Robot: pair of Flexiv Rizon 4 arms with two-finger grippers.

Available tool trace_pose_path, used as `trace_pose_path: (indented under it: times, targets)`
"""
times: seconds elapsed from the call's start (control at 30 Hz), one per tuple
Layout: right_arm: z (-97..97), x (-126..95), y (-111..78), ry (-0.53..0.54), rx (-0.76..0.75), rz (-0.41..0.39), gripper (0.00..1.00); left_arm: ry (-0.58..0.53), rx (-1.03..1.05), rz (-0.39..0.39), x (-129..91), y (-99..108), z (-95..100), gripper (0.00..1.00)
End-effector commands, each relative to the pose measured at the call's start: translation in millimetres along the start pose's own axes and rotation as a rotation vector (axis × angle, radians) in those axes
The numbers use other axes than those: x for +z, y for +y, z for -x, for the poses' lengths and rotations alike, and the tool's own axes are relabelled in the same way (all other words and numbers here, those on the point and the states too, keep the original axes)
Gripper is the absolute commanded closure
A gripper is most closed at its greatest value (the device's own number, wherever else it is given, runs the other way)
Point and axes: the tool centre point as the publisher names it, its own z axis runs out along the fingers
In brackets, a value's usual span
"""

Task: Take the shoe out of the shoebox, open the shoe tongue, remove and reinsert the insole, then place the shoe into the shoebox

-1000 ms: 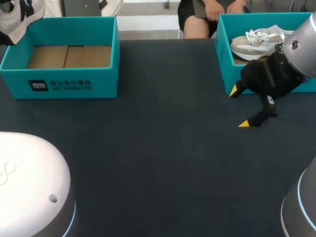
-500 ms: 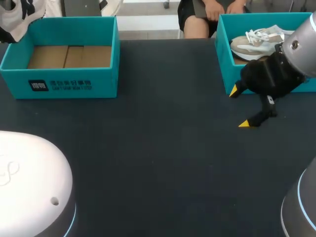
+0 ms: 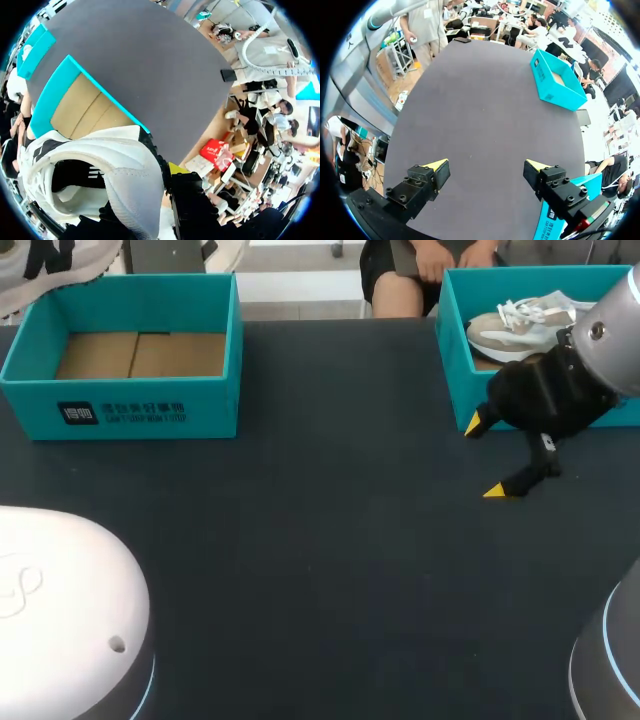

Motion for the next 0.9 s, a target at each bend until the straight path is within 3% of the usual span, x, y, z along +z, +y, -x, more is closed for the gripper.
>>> trace_pose_path:
  times: [0.03, 0.63, 0.67, 0.9]
  targets:
    - [0.1, 1.0, 0.3, 0.0, 0.001, -0.003, 0.0, -0.001, 0.793, 0.203, -0.4, -3.1, -2.5, 1.0]
    - [0.1, 1.0, 0.3, 0.0, 0.001, -0.003, 0.0, -0.001, 0.793, 0.203, -0.4, -3.1, -2.5, 1.0]
    - [0.1, 1.0, 0.3, 0.0, 0.001, -0.003, 0.0, -0.042, 0.799, 0.216, -1.1, -0.8, -2.5, 1.0]
    - [0.1, 1.0, 0.3, 0.0, 0.001, -0.003, 0.0, -0.049, 0.749, 0.167, 3.1, 16.7, 9.5, 1.0]
